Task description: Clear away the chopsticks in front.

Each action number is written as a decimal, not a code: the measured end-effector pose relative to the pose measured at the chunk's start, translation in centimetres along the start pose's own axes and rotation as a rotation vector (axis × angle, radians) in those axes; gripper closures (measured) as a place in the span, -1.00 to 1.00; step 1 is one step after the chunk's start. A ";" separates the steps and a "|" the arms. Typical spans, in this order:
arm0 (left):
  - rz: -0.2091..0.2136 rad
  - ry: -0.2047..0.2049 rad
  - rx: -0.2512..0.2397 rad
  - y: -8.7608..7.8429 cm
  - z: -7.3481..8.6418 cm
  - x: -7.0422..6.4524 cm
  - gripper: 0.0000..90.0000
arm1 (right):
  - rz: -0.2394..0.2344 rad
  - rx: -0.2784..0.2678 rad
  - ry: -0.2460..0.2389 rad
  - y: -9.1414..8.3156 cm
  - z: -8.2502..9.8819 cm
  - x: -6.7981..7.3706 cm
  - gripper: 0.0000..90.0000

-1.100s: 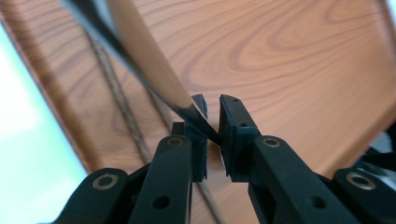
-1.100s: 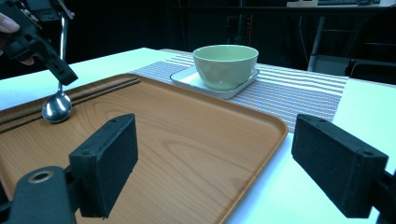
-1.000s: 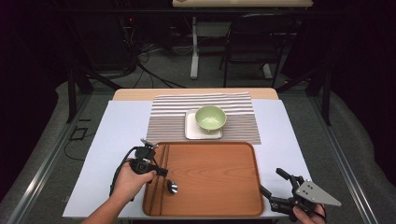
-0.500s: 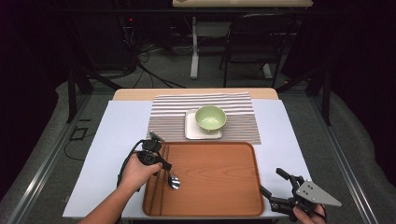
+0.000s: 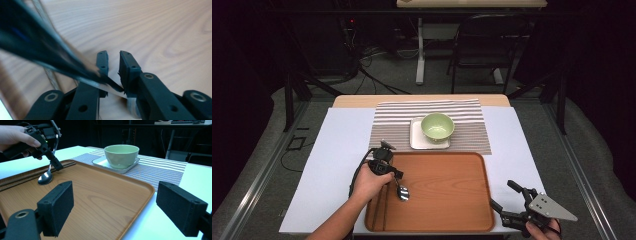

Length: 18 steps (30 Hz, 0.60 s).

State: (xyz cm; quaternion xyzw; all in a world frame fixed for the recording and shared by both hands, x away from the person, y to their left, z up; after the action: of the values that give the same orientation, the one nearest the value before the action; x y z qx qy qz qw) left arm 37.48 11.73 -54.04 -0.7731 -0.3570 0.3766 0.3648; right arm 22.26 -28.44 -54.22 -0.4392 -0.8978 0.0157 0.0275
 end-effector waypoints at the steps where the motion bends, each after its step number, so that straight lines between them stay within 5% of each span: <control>1: -0.007 -0.002 -0.003 0.3 0.0 0.0 0.74 | 0.001 -0.001 -0.001 0.0 0.0 0.0 -0.69; 18: -0.016 0.007 -0.053 0.4 1.0 0.0 0.78 | -0.002 -0.003 -0.001 0.0 0.0 0.0 -0.68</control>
State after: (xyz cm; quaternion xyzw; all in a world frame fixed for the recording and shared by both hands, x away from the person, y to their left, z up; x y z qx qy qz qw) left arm 36.73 11.89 -54.84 -0.7808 -0.3719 0.3613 0.3485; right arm 22.24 -28.45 -54.21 -0.4386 -0.8982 0.0146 0.0265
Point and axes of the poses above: each handheld gripper's, and its own axes: y roughly forward along the jaws, z roughly out of its underside, x roughly to its left, the point moved 2 cm from there along y, roughly forward along the jaws, and after that the axes turned 7 degrees about -x, right-handed, at the moved point
